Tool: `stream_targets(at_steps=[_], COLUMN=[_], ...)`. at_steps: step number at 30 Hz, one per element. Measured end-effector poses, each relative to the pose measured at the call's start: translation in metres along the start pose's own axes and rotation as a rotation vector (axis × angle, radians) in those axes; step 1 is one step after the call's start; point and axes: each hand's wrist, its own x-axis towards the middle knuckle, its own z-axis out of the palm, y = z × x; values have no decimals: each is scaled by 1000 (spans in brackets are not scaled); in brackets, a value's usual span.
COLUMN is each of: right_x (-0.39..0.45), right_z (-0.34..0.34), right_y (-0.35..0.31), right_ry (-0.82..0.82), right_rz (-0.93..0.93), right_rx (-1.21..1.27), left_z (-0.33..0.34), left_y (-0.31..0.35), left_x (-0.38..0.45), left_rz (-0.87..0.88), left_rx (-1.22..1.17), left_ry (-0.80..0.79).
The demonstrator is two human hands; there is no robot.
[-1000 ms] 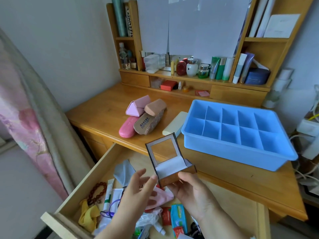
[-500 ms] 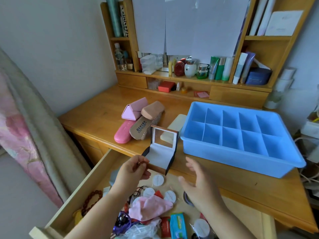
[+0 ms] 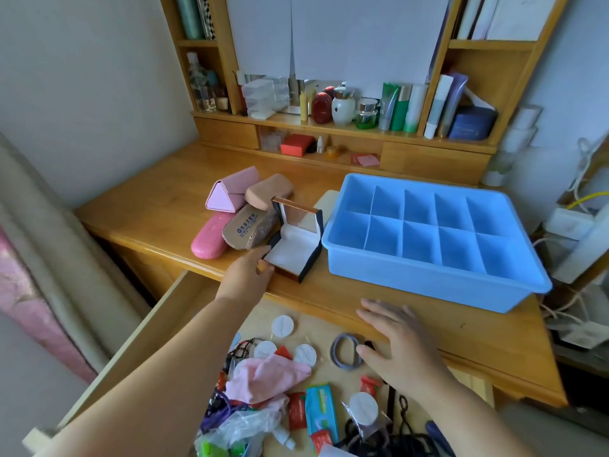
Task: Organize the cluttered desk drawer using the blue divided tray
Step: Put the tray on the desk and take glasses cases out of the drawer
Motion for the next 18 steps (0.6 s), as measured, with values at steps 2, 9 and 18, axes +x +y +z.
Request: stream_targets(at_steps=[2, 9, 18], right_x=[-7, -89, -102], right_z=[-2, 40, 33], right_y=[-4, -13, -50], right_ry=[52, 72, -99], right_rz=[-22, -160, 298], right_rx=[24, -66, 562], left_z=[5, 44, 12], left_y=[-2, -78, -20], left_x=[-20, -119, -171], left_rz=[31, 13, 263], left_rx=[-106, 506, -58], left_ry=[156, -297, -139])
